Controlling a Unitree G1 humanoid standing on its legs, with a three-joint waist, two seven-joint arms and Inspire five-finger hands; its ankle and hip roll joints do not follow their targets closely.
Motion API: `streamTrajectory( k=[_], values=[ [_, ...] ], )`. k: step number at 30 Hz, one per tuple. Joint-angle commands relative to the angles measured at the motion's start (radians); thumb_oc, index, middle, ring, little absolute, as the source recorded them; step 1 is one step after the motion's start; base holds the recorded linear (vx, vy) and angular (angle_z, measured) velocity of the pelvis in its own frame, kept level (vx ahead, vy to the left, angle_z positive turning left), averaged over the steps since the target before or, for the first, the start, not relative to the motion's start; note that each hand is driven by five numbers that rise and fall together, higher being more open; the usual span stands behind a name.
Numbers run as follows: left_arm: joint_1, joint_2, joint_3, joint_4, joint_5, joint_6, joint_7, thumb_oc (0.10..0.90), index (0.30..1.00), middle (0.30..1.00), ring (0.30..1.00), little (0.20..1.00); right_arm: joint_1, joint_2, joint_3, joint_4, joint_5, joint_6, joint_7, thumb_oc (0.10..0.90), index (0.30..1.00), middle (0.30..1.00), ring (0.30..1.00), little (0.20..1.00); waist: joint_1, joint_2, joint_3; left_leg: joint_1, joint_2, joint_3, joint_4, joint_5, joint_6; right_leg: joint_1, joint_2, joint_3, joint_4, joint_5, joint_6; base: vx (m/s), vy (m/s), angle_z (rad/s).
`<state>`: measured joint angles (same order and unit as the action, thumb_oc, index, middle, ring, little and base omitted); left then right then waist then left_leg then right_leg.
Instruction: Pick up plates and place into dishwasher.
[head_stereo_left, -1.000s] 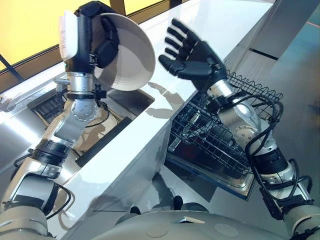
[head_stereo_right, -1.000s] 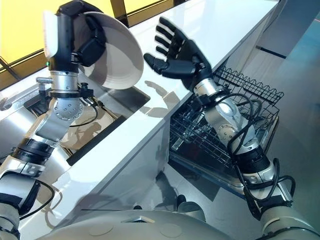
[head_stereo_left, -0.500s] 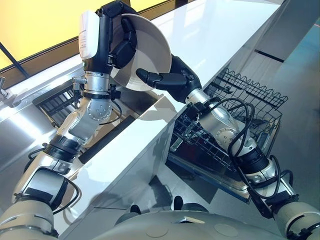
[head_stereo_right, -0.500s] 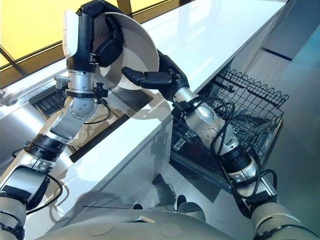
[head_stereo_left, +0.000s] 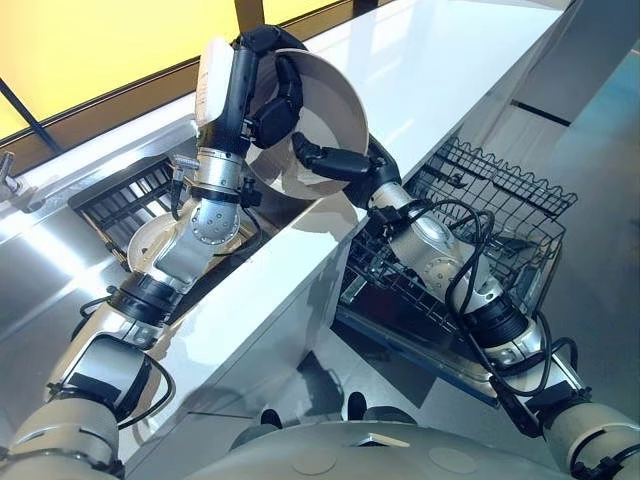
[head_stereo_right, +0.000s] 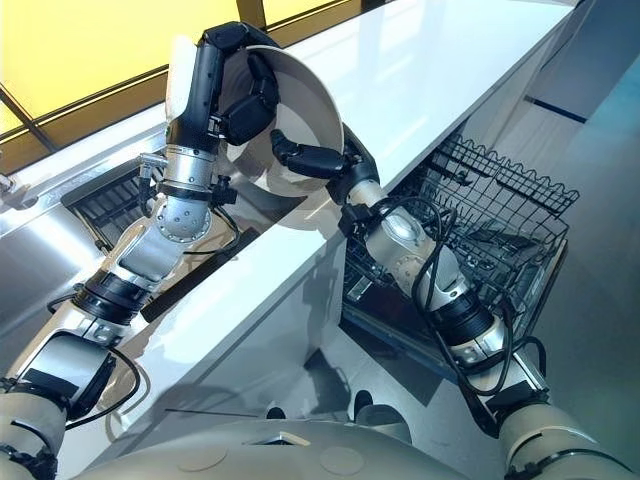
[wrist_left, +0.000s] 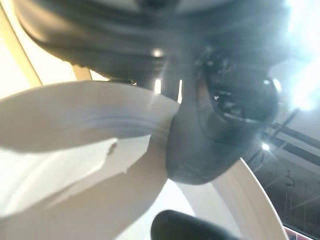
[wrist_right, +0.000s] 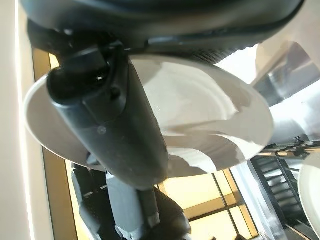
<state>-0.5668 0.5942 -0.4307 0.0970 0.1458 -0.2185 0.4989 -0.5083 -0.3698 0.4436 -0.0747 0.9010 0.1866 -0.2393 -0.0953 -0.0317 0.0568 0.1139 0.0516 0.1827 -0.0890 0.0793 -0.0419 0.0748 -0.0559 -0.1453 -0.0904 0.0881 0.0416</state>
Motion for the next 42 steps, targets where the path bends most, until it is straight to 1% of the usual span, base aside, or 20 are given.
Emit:
streamTrajectory(
  k=[1,2,3,4,5,6,7,9,12,15,17,20,22,23,25,29,31,32,37,42],
  values=[
    [-0.035,-0.042,0.001,-0.108,-0.123,-0.104,-0.057,0.1,0.3,0.3,0.3,0.2,-0.115,0.082,-0.072,-0.073,-0.038,-0.151,0.01,0.1,0.3,0.3,0.3,0.2,0.028,0.019,-0.068,-0.032,-0.014,-0.02,0.017,-0.055,0.005,-0.003,0.045,-0.005,0.079,-0.104,0.046,0.0,0.0,0.0],
    [-0.02,-0.052,0.007,-0.111,-0.171,-0.117,-0.088,0.1,0.3,0.3,0.3,0.2,-0.107,0.079,-0.08,-0.072,-0.046,-0.164,0.009,0.1,0.3,0.3,0.3,0.2,0.03,0.019,-0.066,-0.032,-0.013,-0.022,0.017,-0.054,0.005,-0.003,0.044,-0.006,0.078,-0.104,0.045,0.0,0.0,0.0],
    [-0.008,-0.064,0.008,-0.116,-0.244,-0.124,-0.136,0.311,0.481,0.481,0.481,0.411,-0.103,0.079,-0.085,-0.072,-0.057,-0.181,0.0,0.1,0.3,0.3,0.3,0.2,0.031,0.019,-0.065,-0.033,-0.013,-0.024,0.017,-0.053,0.005,-0.003,0.044,-0.006,0.079,-0.103,0.045,0.0,-0.008,0.06],
    [0.002,-0.075,0.011,-0.122,-0.313,-0.121,-0.187,0.369,0.531,0.531,0.531,0.469,-0.1,0.076,-0.092,-0.074,-0.076,-0.197,-0.009,0.1,0.3,0.3,0.3,0.2,0.032,0.02,-0.063,-0.033,-0.012,-0.026,0.017,-0.052,0.004,-0.003,0.044,-0.005,0.078,-0.103,0.046,0.0,-0.009,0.11],
    [0.019,-0.091,0.017,-0.134,-0.417,-0.107,-0.248,0.8,0.9,0.9,0.9,0.9,-0.094,0.067,-0.106,-0.079,-0.106,-0.222,-0.022,0.1,0.3,0.3,0.3,0.2,0.033,0.02,-0.062,-0.034,-0.011,-0.028,0.016,-0.052,0.002,-0.002,0.045,-0.004,0.078,-0.102,0.046,0.0,-0.007,0.1],
    [0.022,-0.093,0.019,-0.137,-0.434,-0.102,-0.258,0.8,0.9,0.9,0.9,0.9,-0.093,0.066,-0.108,-0.08,-0.107,-0.225,-0.025,0.1,0.3,0.3,0.3,0.2,0.033,0.021,-0.061,-0.034,-0.011,-0.028,0.016,-0.052,0.002,-0.002,0.045,-0.004,0.078,-0.102,0.046,0.0,-0.007,0.06],
    [0.041,-0.109,0.027,-0.145,-0.513,-0.065,-0.295,0.8,0.9,0.9,0.9,0.9,-0.091,0.059,-0.124,-0.088,-0.162,-0.257,-0.05,0.1,0.3,0.3,0.3,0.2,0.034,0.022,-0.06,-0.033,-0.01,-0.03,0.016,-0.052,0.002,-0.003,0.045,-0.002,0.08,-0.103,0.046,0.0,0.0,0.0],
    [0.059,-0.126,0.034,-0.138,-0.626,-0.017,-0.328,0.8,0.9,0.9,0.9,0.9,-0.099,0.036,-0.156,-0.1,-0.251,-0.324,-0.103,0.1,0.3,0.3,0.3,0.2,0.032,0.026,-0.056,-0.033,-0.01,-0.03,0.016,-0.054,0.002,-0.004,0.044,-0.002,0.082,-0.103,0.047,0.0,-0.011,0.09],
    [0.077,-0.121,0.071,-0.126,-0.7,0.039,-0.357,0.8,0.9,0.9,0.9,0.9,-0.122,-0.003,-0.226,-0.091,-0.302,-0.357,-0.165,0.1,0.3,0.3,0.3,0.2,0.03,0.033,-0.054,-0.031,-0.011,-0.031,0.016,-0.058,0.004,-0.005,0.041,-0.002,0.088,-0.109,0.048,0.01,-0.007,0.1],
    [0.085,-0.078,0.132,-0.125,-0.753,0.098,-0.354,0.8,0.9,0.9,0.9,0.9,-0.125,-0.055,-0.296,-0.046,-0.349,-0.371,-0.198,0.1,0.3,0.3,0.3,0.2,0.031,0.04,-0.058,-0.028,-0.012,-0.036,0.015,-0.061,0.005,-0.003,0.039,-0.002,0.091,-0.115,0.048,0.02,-0.01,0.04],
    [0.087,-0.029,0.199,-0.103,-0.801,0.187,-0.33,0.8,0.9,0.9,0.9,0.9,-0.118,-0.127,-0.35,0.009,-0.435,-0.369,-0.253,0.1,0.3,0.3,0.3,0.2,0.033,0.045,-0.064,-0.028,-0.013,-0.042,0.015,-0.062,0.004,-0.001,0.038,-0.005,0.094,-0.122,0.046,0.03,-0.029,0.05],
    [0.075,0.016,0.272,-0.035,-0.857,0.275,-0.306,0.8,0.9,0.9,0.9,0.9,-0.11,-0.223,-0.411,0.097,-0.545,-0.364,-0.325,0.1,0.3,0.3,0.3,0.2,0.033,0.049,-0.069,-0.026,-0.011,-0.045,0.015,-0.061,0.001,0.004,0.038,-0.012,0.099,-0.13,0.046,0.01,-0.01,0.0],
    [0.066,0.033,0.296,-0.009,-0.869,0.299,-0.291,0.8,0.9,0.9,0.9,0.9,-0.104,-0.265,-0.435,0.141,-0.607,-0.357,-0.356,0.1,0.3,0.3,0.3,0.2,0.033,0.052,-0.07,-0.027,-0.01,-0.046,0.016,-0.06,0.0,0.006,0.037,-0.015,0.101,-0.133,0.046,0.01,-0.017,0.0],
    [0.054,0.051,0.317,0.017,-0.859,0.307,-0.273,0.8,0.9,0.9,0.9,0.9,-0.096,-0.304,-0.46,0.19,-0.653,-0.342,-0.386,0.1,0.3,0.3,0.3,0.2,0.031,0.055,-0.071,-0.026,-0.009,-0.048,0.016,-0.06,-0.001,0.006,0.038,-0.016,0.105,-0.136,0.045,0.04,-0.038,0.01],
    [0.041,0.089,0.35,0.051,-0.843,0.313,-0.26,0.8,0.9,0.9,0.9,0.9,-0.067,-0.361,-0.496,0.26,-0.676,-0.331,-0.406,0.1,0.3,0.3,0.3,0.2,0.028,0.06,-0.07,-0.026,-0.008,-0.051,0.018,-0.06,-0.003,0.007,0.039,-0.017,0.11,-0.141,0.044,0.04,-0.035,0.0],
    [0.032,0.153,0.402,0.093,-0.842,0.326,-0.24,0.8,0.9,0.9,0.9,0.9,0.029,-0.421,-0.567,0.384,-0.676,-0.306,-0.395,0.1,0.3,0.3,0.3,0.2,0.021,0.069,-0.065,-0.029,-0.006,-0.056,0.022,-0.061,-0.006,0.009,0.039,-0.016,0.121,-0.153,0.04,0.06,-0.042,0.01],
    [0.03,0.168,0.411,0.106,-0.836,0.325,-0.234,0.8,0.9,0.9,0.9,0.9,0.051,-0.432,-0.579,0.423,-0.681,-0.293,-0.386,0.1,0.3,0.3,0.3,0.2,0.02,0.071,-0.063,-0.029,-0.005,-0.056,0.023,-0.061,-0.007,0.008,0.039,-0.017,0.126,-0.157,0.039,0.07,-0.049,0.05],
    [0.033,0.189,0.426,0.118,-0.826,0.325,-0.229,0.8,0.9,0.9,0.9,0.9,0.087,-0.441,-0.594,0.479,-0.681,-0.296,-0.371,0.1,0.3,0.3,0.3,0.2,0.02,0.074,-0.06,-0.032,-0.003,-0.057,0.026,-0.06,-0.008,0.007,0.039,-0.018,0.134,-0.163,0.038,0.07,-0.06,0.06],
    [0.017,0.252,0.44,0.153,-0.79,0.326,-0.22,0.8,0.9,0.9,0.9,0.9,0.126,-0.477,-0.593,0.61,-0.703,-0.276,-0.309,0.1,0.3,0.3,0.3,0.2,0.023,0.082,-0.045,-0.042,0.003,-0.063,0.042,-0.06,-0.014,0.004,0.039,-0.022,0.159,-0.181,0.03,0.09,-0.069,0.09],
    [-0.003,0.335,0.446,0.192,-0.745,0.305,-0.224,0.8,0.9,0.9,0.9,0.9,0.15,-0.525,-0.545,0.718,-0.739,-0.273,-0.194,0.1,0.3,0.3,0.3,0.2,0.033,0.09,-0.02,-0.065,0.008,-0.079,0.073,-0.061,-0.026,0.002,0.039,-0.032,0.179,-0.197,0.018,0.11,-0.068,0.09]
  ],
)
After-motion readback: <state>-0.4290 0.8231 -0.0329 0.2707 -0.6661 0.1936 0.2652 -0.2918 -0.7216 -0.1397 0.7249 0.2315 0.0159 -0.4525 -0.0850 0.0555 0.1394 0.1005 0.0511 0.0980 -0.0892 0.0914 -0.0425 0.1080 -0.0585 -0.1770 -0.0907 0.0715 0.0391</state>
